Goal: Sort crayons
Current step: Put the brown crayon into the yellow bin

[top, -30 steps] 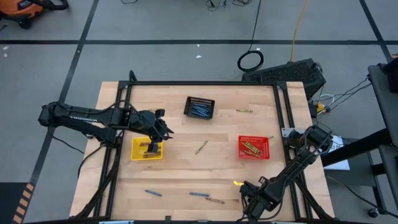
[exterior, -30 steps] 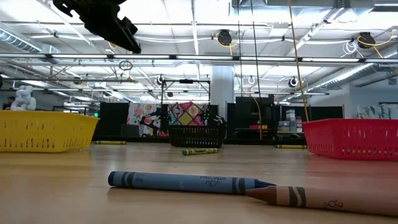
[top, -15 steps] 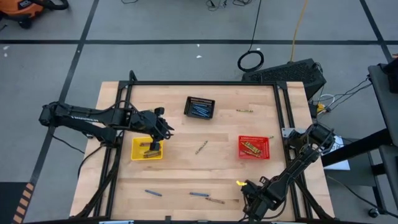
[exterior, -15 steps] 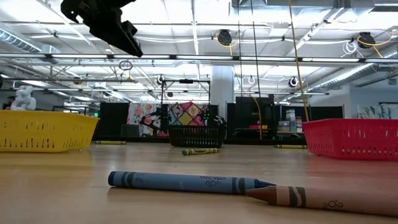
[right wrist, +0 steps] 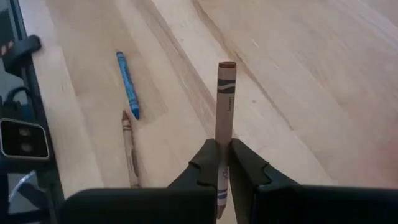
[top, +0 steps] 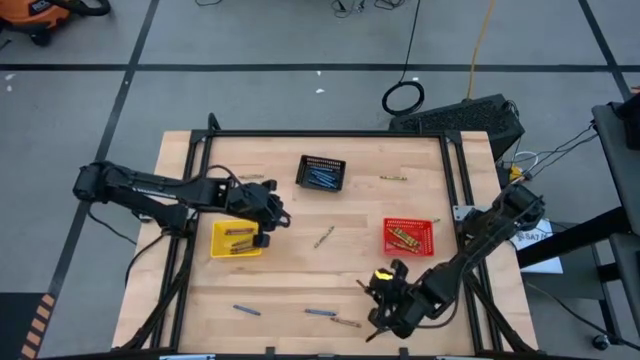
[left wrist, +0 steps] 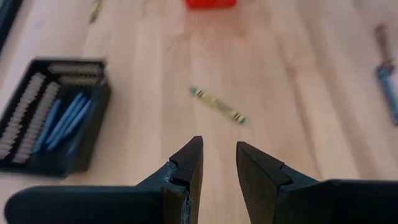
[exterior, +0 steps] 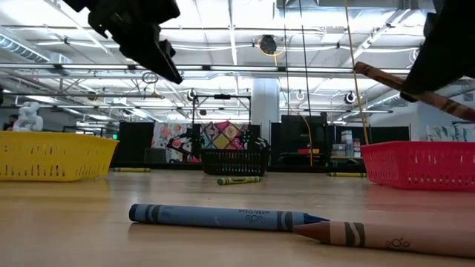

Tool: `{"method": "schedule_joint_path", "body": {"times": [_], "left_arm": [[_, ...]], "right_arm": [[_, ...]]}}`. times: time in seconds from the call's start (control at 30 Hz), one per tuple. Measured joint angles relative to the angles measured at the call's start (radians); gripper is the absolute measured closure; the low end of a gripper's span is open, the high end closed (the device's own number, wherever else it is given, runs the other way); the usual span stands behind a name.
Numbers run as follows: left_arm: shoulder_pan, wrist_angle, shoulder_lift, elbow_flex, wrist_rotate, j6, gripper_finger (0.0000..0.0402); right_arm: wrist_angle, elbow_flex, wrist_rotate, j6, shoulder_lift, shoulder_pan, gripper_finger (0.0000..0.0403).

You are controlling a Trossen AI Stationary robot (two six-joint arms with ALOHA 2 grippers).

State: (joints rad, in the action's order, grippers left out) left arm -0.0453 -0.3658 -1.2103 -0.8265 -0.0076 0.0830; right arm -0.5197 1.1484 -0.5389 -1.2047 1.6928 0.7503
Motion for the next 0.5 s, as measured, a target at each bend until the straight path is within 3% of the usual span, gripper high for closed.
{"method": "schedule_joint_path", "body": {"times": [0.2,0.5], "left_arm": [[0.000,0.145,-0.063,0.000,0.126,0.001,0.0301],[-0.005,0.327,-0.147,0.000,0.210,-0.019,0.0301]], "right_arm": [[0.063,0.001,-0.076,0.090,-0.002,-0.083,0.0403],[0.308,0.001,-0.175,0.374,-0.003,-0.162,0.0403]]}}
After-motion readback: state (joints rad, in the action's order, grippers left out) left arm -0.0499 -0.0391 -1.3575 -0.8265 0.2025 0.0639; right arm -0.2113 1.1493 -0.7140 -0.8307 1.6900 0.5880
